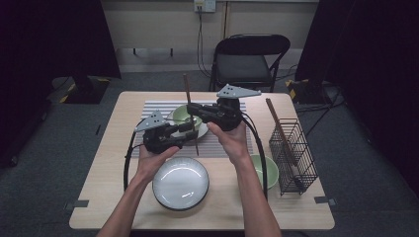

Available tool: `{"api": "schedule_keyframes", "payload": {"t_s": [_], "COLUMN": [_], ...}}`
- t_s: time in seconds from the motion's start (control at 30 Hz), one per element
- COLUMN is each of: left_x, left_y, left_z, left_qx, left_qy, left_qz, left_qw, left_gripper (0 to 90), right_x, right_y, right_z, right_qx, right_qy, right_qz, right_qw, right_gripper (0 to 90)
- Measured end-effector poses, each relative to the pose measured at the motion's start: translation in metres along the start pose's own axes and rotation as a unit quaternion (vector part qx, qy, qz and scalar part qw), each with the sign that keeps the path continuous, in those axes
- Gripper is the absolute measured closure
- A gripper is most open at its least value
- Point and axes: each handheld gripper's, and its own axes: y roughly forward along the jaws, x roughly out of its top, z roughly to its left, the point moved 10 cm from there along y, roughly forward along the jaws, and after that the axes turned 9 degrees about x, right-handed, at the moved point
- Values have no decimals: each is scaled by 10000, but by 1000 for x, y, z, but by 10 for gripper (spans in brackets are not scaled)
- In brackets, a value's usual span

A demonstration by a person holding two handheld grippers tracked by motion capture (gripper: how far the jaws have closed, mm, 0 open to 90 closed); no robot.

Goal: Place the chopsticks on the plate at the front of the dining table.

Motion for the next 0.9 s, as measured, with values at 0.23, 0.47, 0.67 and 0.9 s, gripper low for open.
{"api": "schedule_keyframes", "payload": {"t_s": [0.23,0.47,0.67,0.9], "left_x": [-1,-1,-8,-10], "left_y": [-2,-6,-2,-3], "left_z": [13,11,4,1], "left_qx": [186,-81,-187,-229], "left_qy": [183,0,84,54], "left_qz": [32,60,198,229], "left_qw": [9997,9999,9996,9995], "left_gripper": [628,727,791,856], "right_x": [0,2,3,3], "right_y": [-2,-4,-2,1], "right_z": [3,2,1,4], "right_qx": [-55,11,23,130], "right_qy": [-81,-50,-30,-116], "right_qz": [38,-6,11,48], "right_qw": [9999,10000,10000,9998], "right_gripper": [850,852,852,847]}}
